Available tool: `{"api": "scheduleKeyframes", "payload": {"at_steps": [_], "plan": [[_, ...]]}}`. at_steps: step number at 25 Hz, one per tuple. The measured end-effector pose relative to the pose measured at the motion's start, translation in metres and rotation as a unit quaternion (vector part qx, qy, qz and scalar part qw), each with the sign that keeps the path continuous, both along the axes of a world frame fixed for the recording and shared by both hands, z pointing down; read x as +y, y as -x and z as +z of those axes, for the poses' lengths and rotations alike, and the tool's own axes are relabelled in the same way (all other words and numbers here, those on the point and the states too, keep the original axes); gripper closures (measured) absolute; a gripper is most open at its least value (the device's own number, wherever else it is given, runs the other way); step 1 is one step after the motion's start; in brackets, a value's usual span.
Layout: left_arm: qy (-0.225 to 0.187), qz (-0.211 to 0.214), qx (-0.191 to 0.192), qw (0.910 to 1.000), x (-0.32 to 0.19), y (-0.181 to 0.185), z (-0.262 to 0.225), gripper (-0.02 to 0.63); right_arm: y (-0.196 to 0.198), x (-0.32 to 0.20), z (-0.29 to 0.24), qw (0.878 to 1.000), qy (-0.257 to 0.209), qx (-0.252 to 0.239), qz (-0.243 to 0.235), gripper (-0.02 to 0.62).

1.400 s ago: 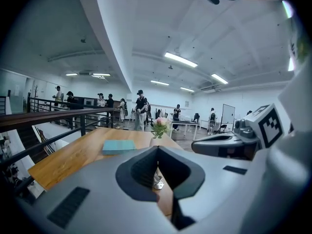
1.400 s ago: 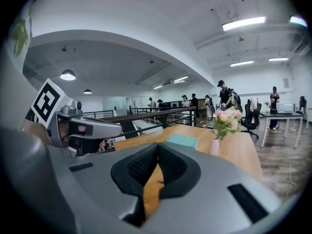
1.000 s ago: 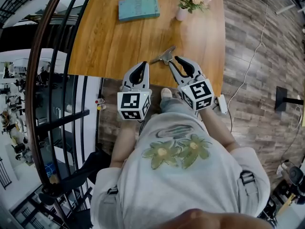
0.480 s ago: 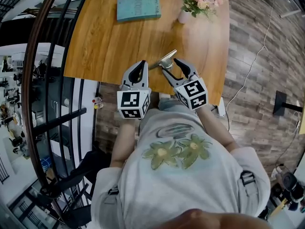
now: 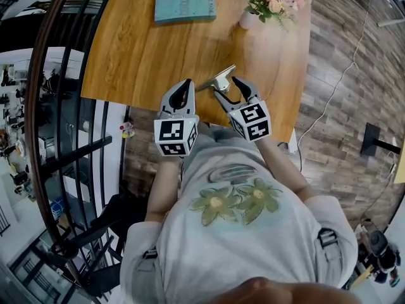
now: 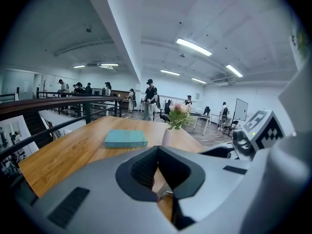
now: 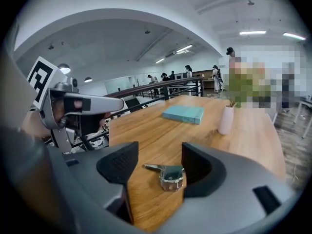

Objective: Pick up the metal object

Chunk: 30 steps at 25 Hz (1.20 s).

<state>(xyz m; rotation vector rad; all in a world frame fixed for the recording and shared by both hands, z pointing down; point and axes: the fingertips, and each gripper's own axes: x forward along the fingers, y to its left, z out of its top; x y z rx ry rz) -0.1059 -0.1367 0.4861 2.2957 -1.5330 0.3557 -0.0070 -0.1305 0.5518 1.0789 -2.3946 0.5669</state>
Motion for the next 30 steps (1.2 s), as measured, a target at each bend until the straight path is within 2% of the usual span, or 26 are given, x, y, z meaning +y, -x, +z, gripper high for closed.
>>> {"api": "scheduleKeyframes", "payload": {"at_steps": [15,30], "plan": [[0.029,-0.004,-0.007,0.9995,-0.012,0.003,0.022,0.592,0.005,-0.007,0.047,0.998,0.057,0.028,-0.020,0.328],[0.050,-0.018,-0.012,0.9985,-0.019,0.018,0.041,0.592,0.009,-0.002,0.108,0.986,0.132,0.098,-0.031,0.319]]}}
